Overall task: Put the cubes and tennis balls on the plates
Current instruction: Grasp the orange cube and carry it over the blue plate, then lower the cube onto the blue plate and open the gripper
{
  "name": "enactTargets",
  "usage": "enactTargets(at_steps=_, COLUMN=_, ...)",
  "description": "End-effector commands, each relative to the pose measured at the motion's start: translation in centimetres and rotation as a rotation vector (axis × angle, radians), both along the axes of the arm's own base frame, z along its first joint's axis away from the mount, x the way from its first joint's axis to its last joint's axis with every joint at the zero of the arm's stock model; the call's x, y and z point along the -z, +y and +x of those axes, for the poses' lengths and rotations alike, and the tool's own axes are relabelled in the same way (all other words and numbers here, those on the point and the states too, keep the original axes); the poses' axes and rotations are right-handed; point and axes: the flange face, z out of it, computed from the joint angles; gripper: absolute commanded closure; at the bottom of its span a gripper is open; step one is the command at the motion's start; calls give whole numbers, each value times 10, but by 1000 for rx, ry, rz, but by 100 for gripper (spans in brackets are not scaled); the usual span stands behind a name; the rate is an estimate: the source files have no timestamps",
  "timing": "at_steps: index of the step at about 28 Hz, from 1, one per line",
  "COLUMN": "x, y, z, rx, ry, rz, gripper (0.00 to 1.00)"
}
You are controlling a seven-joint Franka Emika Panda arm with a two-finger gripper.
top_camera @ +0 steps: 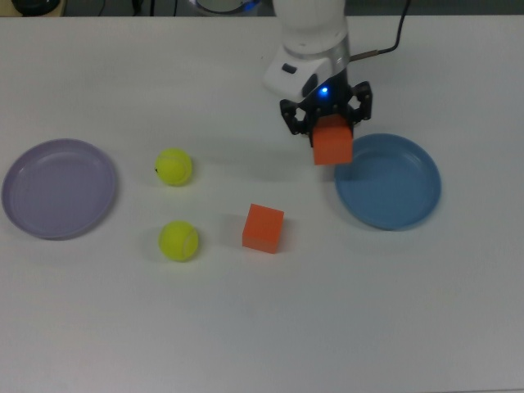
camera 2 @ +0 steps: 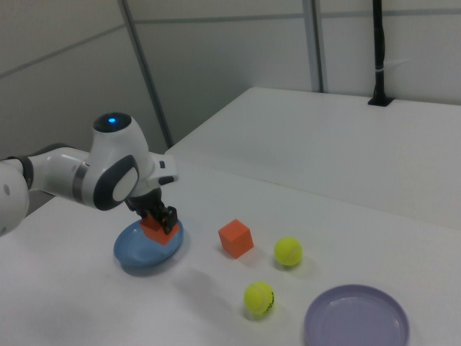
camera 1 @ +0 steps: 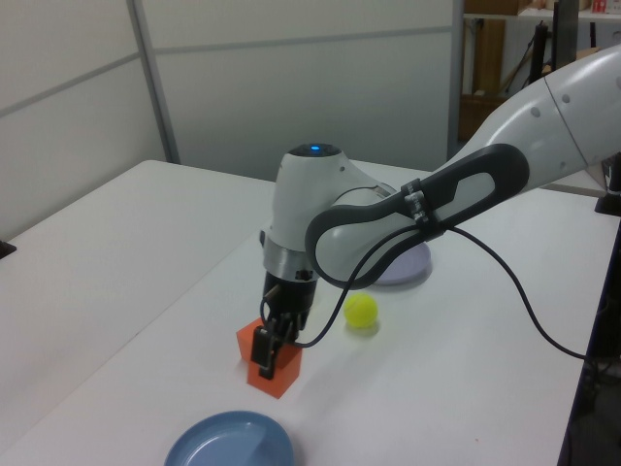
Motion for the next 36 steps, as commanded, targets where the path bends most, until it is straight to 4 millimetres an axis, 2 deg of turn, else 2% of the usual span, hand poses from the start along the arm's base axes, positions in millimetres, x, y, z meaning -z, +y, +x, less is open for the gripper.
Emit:
enactTargets(at_steps=1, x=-6, y=27, z=-5, rx=-36, ry=3, rz=6, gripper=94)
enactTargets(at_steps=6, x=16, y=58, z=2, rx=-60, ry=1, rz=-42, gripper=94)
enactTargets(at_steps=7, x=30, y=67, z=4, rx=-54, ry=3, rz=-69, gripper=94)
enactTargets(at_steps=12, x=67, y=84, z=8, rx=-42, ry=-14, rz=-132, gripper=94)
enactTargets(at_steps=17, x=79, y=96, z=2, rx=-57, ry=-11, rz=-134, gripper=94)
enactTargets(at_steps=27, x=84, y=98, z=2, rx=-56, ry=-9, rz=-127, gripper=94)
enactTargets(at_steps=28, x=83, y=101, z=1, rx=-56, ry=-11, rz=-124, gripper=82)
enactTargets(at_steps=29, x=84, y=101, z=0, rx=-50, ry=-7, rz=-123, gripper=57)
enactTargets(at_steps=30, x=84, y=101, z=0, rx=-41, ry=-3, rz=-122, gripper=18)
enactTargets(at_steps=31, x=83, y=101, z=0, rx=-36, ry=-4, rz=-122, gripper=0)
enactTargets(at_steps=36, x=75, y=102, z=-1, rx=-3, ry=-5, rz=-112, gripper=0)
